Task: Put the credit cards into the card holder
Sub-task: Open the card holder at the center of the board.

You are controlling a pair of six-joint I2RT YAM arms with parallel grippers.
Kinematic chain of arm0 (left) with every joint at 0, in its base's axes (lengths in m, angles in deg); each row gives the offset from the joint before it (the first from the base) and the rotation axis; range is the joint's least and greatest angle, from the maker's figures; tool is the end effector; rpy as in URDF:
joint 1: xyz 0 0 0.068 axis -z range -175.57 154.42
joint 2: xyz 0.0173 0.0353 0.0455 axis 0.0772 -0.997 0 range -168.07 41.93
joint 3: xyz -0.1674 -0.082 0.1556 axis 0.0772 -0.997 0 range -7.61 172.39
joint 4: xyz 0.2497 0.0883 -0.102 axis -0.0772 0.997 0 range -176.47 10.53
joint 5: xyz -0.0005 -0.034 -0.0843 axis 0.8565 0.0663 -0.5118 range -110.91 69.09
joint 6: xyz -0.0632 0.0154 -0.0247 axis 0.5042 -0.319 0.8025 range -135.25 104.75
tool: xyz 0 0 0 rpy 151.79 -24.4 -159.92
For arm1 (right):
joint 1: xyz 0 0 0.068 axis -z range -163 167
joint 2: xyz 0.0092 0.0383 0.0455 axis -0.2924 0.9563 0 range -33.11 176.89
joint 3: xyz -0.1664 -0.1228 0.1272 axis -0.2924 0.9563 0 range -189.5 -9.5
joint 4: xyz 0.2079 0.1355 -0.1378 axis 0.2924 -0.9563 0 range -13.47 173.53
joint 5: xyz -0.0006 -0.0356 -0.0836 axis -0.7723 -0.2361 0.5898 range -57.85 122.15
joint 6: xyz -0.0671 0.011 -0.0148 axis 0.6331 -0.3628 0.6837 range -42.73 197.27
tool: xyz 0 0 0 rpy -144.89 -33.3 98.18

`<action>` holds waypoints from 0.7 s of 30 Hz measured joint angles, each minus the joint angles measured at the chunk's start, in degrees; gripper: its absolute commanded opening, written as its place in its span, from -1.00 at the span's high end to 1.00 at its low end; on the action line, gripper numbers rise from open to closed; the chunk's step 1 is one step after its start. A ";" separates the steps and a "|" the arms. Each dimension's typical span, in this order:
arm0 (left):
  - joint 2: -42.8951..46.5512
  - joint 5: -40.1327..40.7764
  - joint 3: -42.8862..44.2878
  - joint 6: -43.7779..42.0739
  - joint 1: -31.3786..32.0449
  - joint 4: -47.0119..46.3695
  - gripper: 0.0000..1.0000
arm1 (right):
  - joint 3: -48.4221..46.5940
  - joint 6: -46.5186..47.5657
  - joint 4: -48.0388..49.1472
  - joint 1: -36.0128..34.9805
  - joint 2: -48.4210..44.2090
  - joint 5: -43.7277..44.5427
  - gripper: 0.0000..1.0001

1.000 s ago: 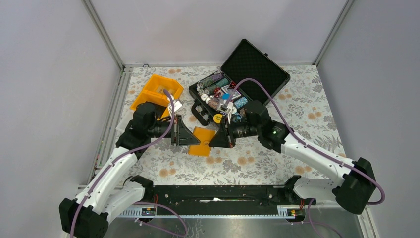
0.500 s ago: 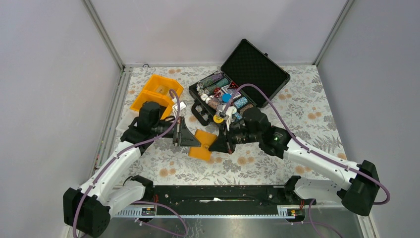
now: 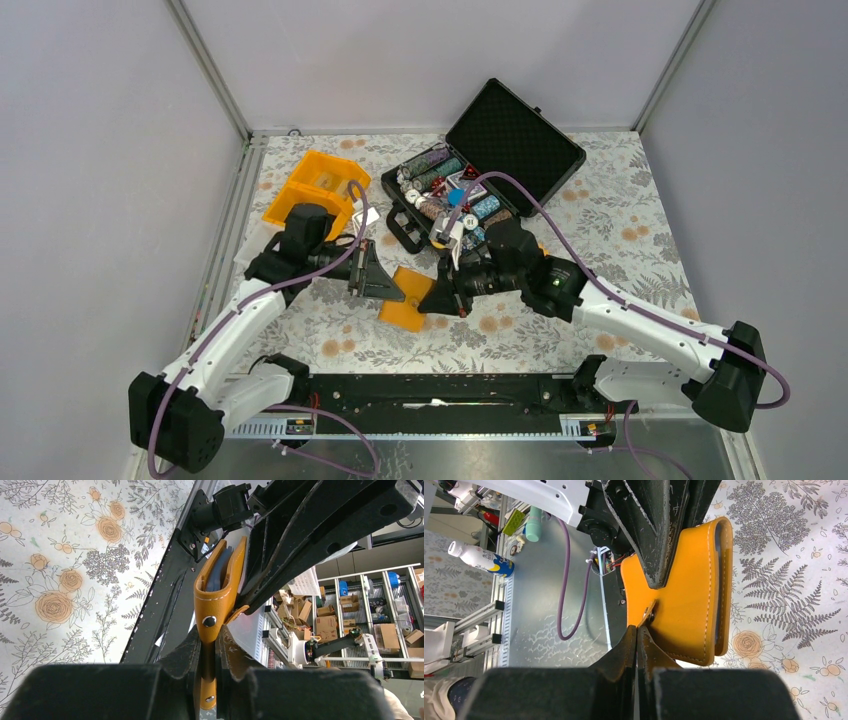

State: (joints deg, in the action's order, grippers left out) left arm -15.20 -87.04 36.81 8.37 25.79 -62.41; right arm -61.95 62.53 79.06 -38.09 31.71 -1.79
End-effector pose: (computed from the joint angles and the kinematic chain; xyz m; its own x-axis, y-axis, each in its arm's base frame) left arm 0.2108 -0.1381 0.2504 -0.8431 0.1556 -0.5147 0.5368 0.1882 -0.8225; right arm 0.1526 0.2740 0.2902 -0.4113 -0.2204 -0.8844 -0.9115 0.0959 0.4000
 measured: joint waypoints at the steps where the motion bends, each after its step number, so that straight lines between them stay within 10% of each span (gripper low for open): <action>1: -0.02 0.04 0.13 -0.09 0.00 0.28 1.00 | 0.00 0.00 0.02 -0.04 0.00 -0.04 1.00; 21: -1.16 -0.57 2.47 -1.14 0.42 1.97 1.00 | 0.00 4.61 0.02 -0.31 -2.67 0.22 1.00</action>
State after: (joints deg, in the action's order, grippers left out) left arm -16.35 -87.61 39.28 7.23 26.21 -60.45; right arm -61.95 67.14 79.09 -38.40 29.04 -1.57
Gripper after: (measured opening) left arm 0.113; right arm 0.018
